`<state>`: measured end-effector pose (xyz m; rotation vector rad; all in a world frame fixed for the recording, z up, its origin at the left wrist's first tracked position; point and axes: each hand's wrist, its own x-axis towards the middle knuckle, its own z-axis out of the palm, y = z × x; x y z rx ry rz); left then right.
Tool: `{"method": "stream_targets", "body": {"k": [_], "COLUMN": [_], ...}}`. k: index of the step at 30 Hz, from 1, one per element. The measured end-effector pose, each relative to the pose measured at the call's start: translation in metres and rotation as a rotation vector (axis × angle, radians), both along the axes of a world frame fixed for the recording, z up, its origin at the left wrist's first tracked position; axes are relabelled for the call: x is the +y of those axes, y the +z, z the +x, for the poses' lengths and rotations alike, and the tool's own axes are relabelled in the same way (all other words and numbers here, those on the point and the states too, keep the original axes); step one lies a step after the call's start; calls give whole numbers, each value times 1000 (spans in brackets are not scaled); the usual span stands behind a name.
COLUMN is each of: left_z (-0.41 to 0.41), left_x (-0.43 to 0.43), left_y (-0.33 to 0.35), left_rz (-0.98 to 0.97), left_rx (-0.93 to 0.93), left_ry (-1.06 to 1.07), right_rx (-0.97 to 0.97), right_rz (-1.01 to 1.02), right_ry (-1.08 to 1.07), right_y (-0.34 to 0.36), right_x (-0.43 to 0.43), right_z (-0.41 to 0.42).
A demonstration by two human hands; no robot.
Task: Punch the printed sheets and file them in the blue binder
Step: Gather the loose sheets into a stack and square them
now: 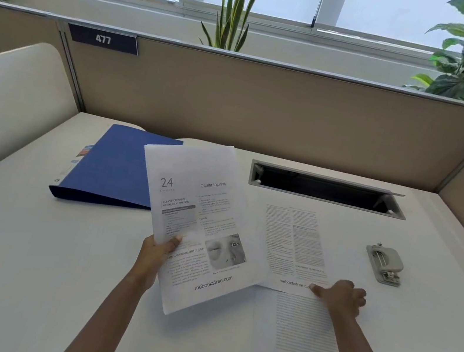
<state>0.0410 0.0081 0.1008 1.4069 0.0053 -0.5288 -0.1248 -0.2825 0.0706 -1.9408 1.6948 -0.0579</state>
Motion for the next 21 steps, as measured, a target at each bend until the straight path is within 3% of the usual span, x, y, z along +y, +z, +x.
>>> {"method": "stream_targets", "body": {"k": [14,18,21], "left_z": [-6,-4,-3], "left_x": [-2,-2,-3], "left_y": [0,3,4], "left_rz": [7,-25,-58], "left_rx": [11,45,99], "left_ry": [-13,-27,-31], "right_rx": [5,-311,-606], "right_rz": [54,-43,141], "right_ry": [47,95,88], "right_y": [6,2,1], "right_x": [-4,6,17], "right_z": [3,5,7]}}
